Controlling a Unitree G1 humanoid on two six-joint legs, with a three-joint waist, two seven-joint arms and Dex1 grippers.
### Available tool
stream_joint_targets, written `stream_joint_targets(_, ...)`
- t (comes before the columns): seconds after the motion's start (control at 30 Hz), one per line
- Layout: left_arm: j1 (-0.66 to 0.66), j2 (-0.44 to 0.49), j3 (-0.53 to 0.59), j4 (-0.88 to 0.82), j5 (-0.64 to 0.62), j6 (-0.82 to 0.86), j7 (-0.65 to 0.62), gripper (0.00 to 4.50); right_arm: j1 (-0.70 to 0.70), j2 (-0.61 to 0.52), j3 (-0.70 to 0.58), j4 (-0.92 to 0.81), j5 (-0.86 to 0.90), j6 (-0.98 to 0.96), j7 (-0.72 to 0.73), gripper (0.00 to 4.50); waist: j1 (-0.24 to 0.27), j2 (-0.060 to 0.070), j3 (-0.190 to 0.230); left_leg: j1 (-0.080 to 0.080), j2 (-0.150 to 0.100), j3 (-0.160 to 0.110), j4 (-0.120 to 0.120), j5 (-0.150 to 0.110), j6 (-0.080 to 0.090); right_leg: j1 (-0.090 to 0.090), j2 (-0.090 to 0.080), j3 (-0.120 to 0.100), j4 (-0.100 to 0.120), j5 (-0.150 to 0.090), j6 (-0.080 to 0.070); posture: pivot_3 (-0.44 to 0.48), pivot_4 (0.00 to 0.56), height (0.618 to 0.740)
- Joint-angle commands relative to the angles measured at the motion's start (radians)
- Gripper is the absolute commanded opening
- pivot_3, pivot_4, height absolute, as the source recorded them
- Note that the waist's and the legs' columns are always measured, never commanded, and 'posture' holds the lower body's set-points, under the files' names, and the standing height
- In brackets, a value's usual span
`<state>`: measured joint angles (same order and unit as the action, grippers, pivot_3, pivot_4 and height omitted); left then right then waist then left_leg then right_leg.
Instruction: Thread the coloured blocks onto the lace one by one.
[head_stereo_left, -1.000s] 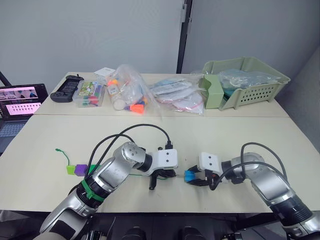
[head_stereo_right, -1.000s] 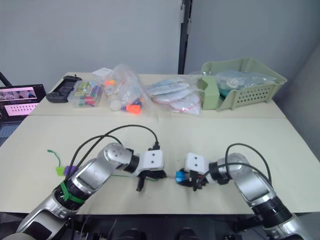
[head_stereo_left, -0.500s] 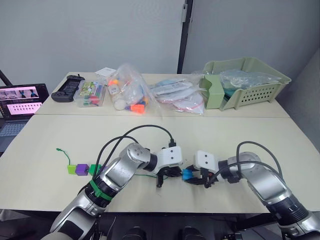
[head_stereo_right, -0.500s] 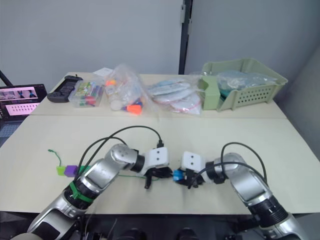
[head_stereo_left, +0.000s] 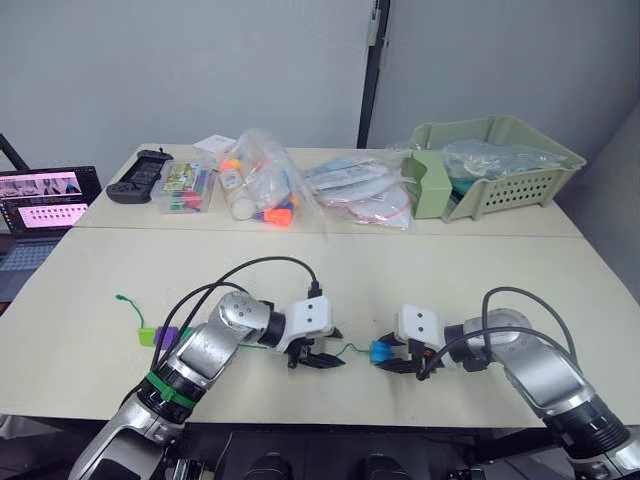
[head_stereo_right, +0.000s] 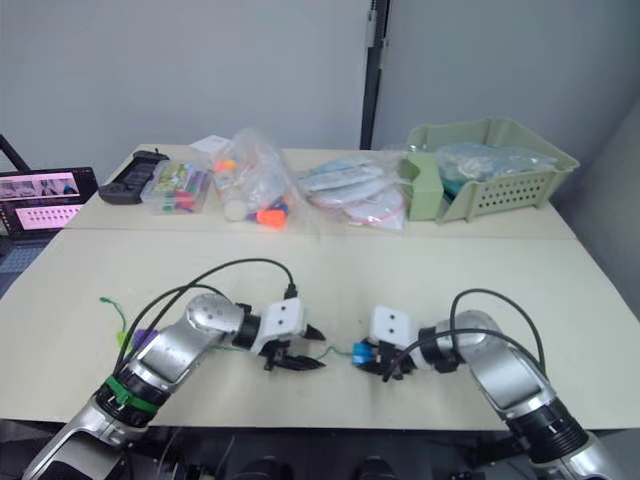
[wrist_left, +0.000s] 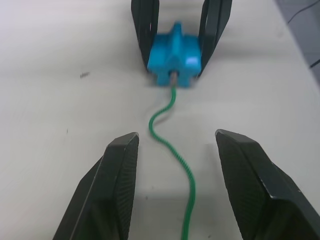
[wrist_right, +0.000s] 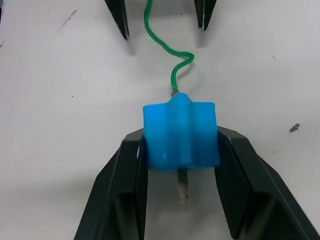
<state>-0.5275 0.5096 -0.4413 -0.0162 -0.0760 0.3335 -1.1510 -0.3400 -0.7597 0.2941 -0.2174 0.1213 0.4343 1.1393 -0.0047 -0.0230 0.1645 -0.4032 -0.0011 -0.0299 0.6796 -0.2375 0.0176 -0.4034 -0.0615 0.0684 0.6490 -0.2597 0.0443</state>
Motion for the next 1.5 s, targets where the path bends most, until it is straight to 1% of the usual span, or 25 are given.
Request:
stream_joint_targets(0.03, 0.012, -0.030, 0.001, 0.018, 0.004, -0.064, 0.016, 2.58, 0.003, -0.015, -0.012, -0.026, 0.009, 0.010, 0.005, 1.35, -0.001, 0.000, 0.000, 0.000, 0.000, 0.000, 0.000, 0.000, 0.000, 0.000, 0.000, 0.000, 0.000, 0.000, 0.000, 0.000, 0.150, 0.740)
stream_joint_targets(0.17, 0.021, -0.052, -0.001, 0.048, 0.011, -0.077, 0.027, 2.58, 0.001, -0.020, -0.012, -0.031, 0.013, 0.016, 0.006, 1.35, -0.001, 0.000, 0.000, 0.000, 0.000, 0.000, 0.000, 0.000, 0.000, -0.001, 0.000, 0.000, 0.000, 0.000, 0.000, 0.000, 0.150, 0.740)
stream_joint_targets(0.27, 0.021, -0.064, -0.006, 0.066, 0.011, -0.082, 0.030, 1.77, 0.001, -0.022, -0.010, -0.034, 0.016, 0.019, 0.004, 1.35, 0.000, 0.000, 0.000, 0.000, 0.000, 0.000, 0.000, 0.000, 0.000, 0.000, 0.000, 0.000, 0.000, 0.000, 0.000, 0.000, 0.150, 0.740)
stream_joint_targets(0.43, 0.020, -0.074, -0.007, 0.081, 0.014, -0.090, 0.036, 0.08, 0.005, -0.025, -0.010, -0.042, 0.019, 0.024, 0.003, 1.35, -0.001, 0.000, 0.000, 0.000, 0.000, 0.000, 0.000, 0.000, 0.000, 0.000, 0.000, 0.000, 0.000, 0.000, 0.000, 0.000, 0.150, 0.740)
stream_joint_targets(0.47, 0.021, -0.074, -0.006, 0.081, 0.013, -0.092, 0.036, 0.00, 0.007, -0.026, -0.011, -0.043, 0.019, 0.024, 0.003, 1.35, -0.001, 0.000, 0.000, 0.000, 0.000, 0.000, 0.000, 0.000, 0.000, 0.000, 0.000, 0.000, 0.000, 0.000, 0.000, 0.000, 0.150, 0.740)
stream_joint_targets(0.93, -0.003, -0.067, -0.016, 0.029, 0.025, -0.089, 0.024, 0.00, 0.020, -0.029, -0.003, -0.066, 0.016, 0.039, -0.005, 1.35, -0.001, 0.000, 0.000, 0.000, 0.000, 0.000, 0.000, 0.000, 0.000, 0.000, 0.000, 0.000, 0.000, 0.000, 0.000, 0.000, 0.150, 0.740)
stream_joint_targets(1.3, -0.040, -0.140, -0.055, 0.014, 0.033, -0.058, 0.027, 0.00, 0.030, -0.031, 0.001, -0.078, 0.010, 0.049, -0.016, 1.35, -0.002, 0.000, 0.000, 0.000, 0.000, 0.000, 0.000, 0.000, 0.000, 0.000, 0.000, 0.000, 0.000, 0.000, 0.000, 0.000, 0.150, 0.740)
stream_joint_targets(1.5, -0.057, -0.153, -0.070, 0.033, 0.045, -0.040, 0.025, 0.00, 0.027, -0.030, 0.007, -0.079, 0.007, 0.052, -0.020, 1.35, -0.003, 0.000, 0.000, 0.000, 0.000, 0.000, 0.000, 0.000, 0.000, 0.000, 0.000, 0.000, 0.000, 0.000, 0.000, 0.000, 0.150, 0.740)
